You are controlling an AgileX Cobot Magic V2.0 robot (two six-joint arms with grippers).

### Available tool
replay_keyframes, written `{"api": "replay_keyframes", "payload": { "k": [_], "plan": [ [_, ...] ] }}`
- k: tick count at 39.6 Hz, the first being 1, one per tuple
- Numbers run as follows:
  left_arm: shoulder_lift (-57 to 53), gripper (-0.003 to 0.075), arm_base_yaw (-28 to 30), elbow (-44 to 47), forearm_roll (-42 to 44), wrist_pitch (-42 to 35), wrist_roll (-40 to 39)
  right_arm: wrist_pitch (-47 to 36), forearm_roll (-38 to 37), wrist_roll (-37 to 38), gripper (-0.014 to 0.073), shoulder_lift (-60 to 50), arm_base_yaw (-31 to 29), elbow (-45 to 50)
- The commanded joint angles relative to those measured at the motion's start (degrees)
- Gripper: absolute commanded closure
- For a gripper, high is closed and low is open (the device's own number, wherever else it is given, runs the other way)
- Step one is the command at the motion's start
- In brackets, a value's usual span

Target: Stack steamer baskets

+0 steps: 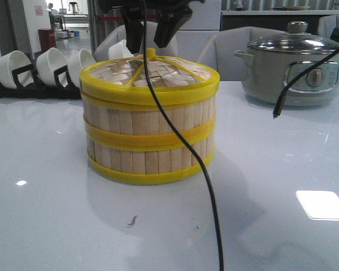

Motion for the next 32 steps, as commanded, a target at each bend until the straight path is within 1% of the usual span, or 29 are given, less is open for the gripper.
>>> {"api": "replay_keyframes", "payload": {
  "k": [1, 10, 15, 18, 22, 32],
  "plan": [
    [0.16, 0.0623, 0.13, -1.75, -0.12, -4.72, -0.31, -3.25, -1.7, -0.18, 0.0148, -5.84, -0.43, -2.04],
    [0.16, 0.0623, 0.13, -1.75, -0.12, -4.72, -0.31, -3.55, -5.15, -0.18, 0.0148, -12.57, -2.46, -1.42],
    [0.16, 0.0623, 0.13, -1.75, -0.12, -4.72, -0.31, -5.73, -6.61, -0.18, 0.0148, -18.75, -4.74, 2.55],
    [0.16, 0.0623, 0.13, -1.75, -0.12, -4.72, -0.31, -8.52, -6.61, -0.13, 0.0148, -23.68, -6.58, 7.7],
    [0.16, 0.0623, 0.13, -1.75, -0.12, -4.72, -0.31, -14.08, -6.61, -0.13, 0.0148, -31.07, -9.37, 17.15],
    [0.16, 0.0623, 0.13, -1.75, -0.12, -4.72, -0.31, -32.03, -6.55, -0.13, 0.0148, -53.54, -17.64, 46.77]
  ]
}}
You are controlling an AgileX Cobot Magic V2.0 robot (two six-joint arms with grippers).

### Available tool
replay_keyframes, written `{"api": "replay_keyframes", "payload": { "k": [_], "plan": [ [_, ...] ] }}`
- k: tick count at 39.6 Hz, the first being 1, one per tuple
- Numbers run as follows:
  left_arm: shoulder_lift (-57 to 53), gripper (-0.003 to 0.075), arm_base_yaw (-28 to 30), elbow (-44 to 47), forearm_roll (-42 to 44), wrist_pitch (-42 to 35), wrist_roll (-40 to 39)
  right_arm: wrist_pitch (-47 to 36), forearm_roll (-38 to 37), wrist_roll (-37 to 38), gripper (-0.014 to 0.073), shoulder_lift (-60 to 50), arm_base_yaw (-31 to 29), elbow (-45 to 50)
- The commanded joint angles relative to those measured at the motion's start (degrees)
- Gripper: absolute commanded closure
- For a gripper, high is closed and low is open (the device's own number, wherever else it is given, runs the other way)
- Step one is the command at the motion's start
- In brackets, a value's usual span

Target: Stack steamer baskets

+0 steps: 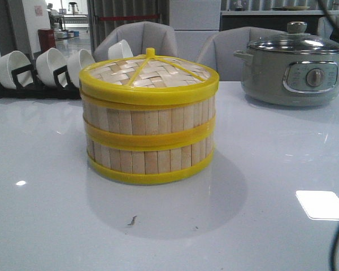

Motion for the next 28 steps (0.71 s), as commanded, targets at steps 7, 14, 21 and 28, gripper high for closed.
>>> {"api": "replay_keyframes", "payload": {
  "k": [7, 14, 21, 28],
  "plan": [
    [0.16, 0.0623, 0.13, -1.75, -0.12, -4.72, -0.31, -21.43, -0.9, -0.13, 0.0148, -24.01, -9.2, 26.1],
    [0.16, 0.0623, 0.13, -1.75, -0.12, -4.72, -0.31, -26.08, -0.76, -0.13, 0.0148, -38.72, -17.52, 40.84],
    [0.16, 0.0623, 0.13, -1.75, -0.12, -4.72, -0.31, -25.65, -0.48, -0.13, 0.0148, -50.24, -23.05, 50.56],
    [0.16, 0.0623, 0.13, -1.75, -0.12, -4.72, -0.31, -25.6, 1.4, -0.13, 0.0148, -59.52, -24.25, 58.8]
  ]
}}
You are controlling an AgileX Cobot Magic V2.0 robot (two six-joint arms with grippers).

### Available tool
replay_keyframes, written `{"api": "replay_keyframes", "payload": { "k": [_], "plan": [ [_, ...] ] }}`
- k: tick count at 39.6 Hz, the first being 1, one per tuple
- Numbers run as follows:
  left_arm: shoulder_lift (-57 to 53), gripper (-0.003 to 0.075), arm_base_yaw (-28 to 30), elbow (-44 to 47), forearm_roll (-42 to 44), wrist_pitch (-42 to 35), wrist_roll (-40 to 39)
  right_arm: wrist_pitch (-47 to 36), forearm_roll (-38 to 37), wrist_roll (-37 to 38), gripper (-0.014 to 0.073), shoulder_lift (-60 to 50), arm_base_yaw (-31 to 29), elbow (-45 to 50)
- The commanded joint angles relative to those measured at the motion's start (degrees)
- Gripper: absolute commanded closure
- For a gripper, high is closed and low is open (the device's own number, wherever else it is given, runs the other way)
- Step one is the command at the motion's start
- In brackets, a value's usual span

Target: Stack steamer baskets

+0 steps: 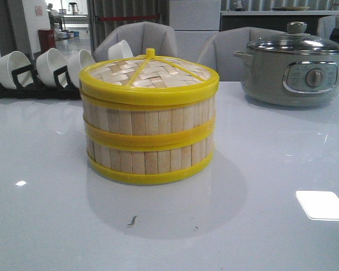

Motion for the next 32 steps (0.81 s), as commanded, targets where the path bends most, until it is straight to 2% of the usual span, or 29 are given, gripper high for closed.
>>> {"api": "replay_keyframes", "payload": {
  "k": [1, 9, 11, 15, 20, 23, 25, 26, 27, 30, 32],
  "plan": [
    [0.16, 0.0623, 0.13, -1.75, -0.12, -4.72, -0.31, -5.55, 0.74, -0.13, 0.0148, -3.51, -0.4, 2.36],
    [0.16, 0.0623, 0.13, -1.75, -0.12, -4.72, -0.31, -4.55, 0.74, -0.13, 0.0148, -9.66, -0.4, 10.99],
    [0.16, 0.0623, 0.13, -1.75, -0.12, -4.72, -0.31, -6.87, 0.74, -0.13, 0.0148, -10.27, -0.4, 12.7],
    [0.16, 0.0623, 0.13, -1.75, -0.12, -4.72, -0.31, -11.25, 0.74, -0.13, 0.0148, -10.51, -0.4, 13.55],
    [0.16, 0.0623, 0.13, -1.75, -0.12, -4.72, -0.31, -10.9, 0.74, -0.13, 0.0159, -10.51, -0.4, 13.55],
    [0.16, 0.0623, 0.13, -1.75, -0.12, -4.72, -0.31, -9.81, 0.74, -0.13, 0.0272, -10.51, -0.4, 13.55],
    [0.16, 0.0623, 0.13, -1.75, -0.12, -4.72, -0.31, -9.32, 0.74, -0.13, 0.0408, -10.45, -0.4, 13.55],
    [0.16, 0.0623, 0.13, -1.75, -0.12, -4.72, -0.31, -9.0, 0.74, -0.13, 0.0519, -10.45, -0.4, 13.55],
    [0.16, 0.0623, 0.13, -1.75, -0.12, -4.72, -0.31, -8.79, 0.74, -0.13, 0.0582, -10.45, -0.4, 13.55],
    [0.16, 0.0623, 0.13, -1.75, -0.12, -4.72, -0.31, -8.23, 0.74, -0.13, 0.0516, -10.45, -0.4, 13.55],
    [0.16, 0.0623, 0.13, -1.75, -0.12, -4.72, -0.31, -8.63, 0.74, -0.13, 0.0503, -10.45, -0.4, 13.55]
  ]
}}
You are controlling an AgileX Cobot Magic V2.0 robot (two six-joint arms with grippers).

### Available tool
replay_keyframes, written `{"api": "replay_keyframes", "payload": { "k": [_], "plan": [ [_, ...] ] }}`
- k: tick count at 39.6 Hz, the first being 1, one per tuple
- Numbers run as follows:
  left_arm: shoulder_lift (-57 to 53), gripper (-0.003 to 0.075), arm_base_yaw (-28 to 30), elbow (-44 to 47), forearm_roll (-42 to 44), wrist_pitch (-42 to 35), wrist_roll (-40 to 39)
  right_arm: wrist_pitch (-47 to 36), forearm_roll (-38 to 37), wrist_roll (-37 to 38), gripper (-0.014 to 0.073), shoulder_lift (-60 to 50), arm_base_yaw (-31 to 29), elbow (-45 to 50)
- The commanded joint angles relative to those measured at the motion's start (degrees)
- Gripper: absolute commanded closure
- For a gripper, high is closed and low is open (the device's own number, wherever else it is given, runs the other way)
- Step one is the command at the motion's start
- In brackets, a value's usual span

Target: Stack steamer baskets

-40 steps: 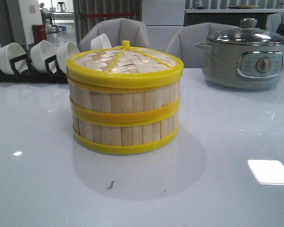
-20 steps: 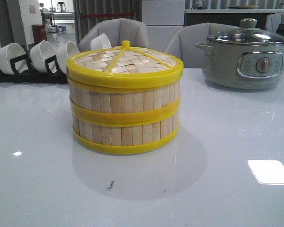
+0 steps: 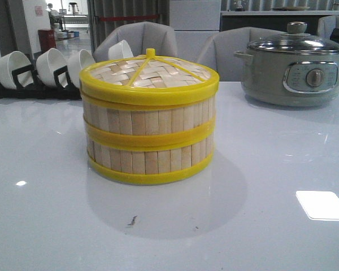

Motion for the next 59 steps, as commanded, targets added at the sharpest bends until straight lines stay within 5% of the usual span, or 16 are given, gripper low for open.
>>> {"api": "replay_keyframes", "payload": {
  "k": [1, 40, 51, 59],
  "plan": [
    [0.16, 0.0623, 0.13, -1.75, -0.12, -4.72, -0.31, -5.1, -0.41, -0.13, 0.0504, 0.53, -0.3, -1.63],
    [-0.77, 0.0623, 0.13, -1.75, -0.12, -4.9, -0.21, -6.8, -0.41, -0.13, 0.0504, 0.53, -0.3, -1.63],
    [-8.29, 0.0623, 0.13, 0.43, 2.96, -13.96, 0.25, -6.73, -0.41, -0.13, 0.0504, 0.53, -0.3, -1.63],
    [-15.94, 0.0623, 0.13, 12.11, -0.01, -25.3, 0.25, -6.73, -0.41, -0.13, 0.0504, 0.53, -0.3, -1.63]
  ]
}}
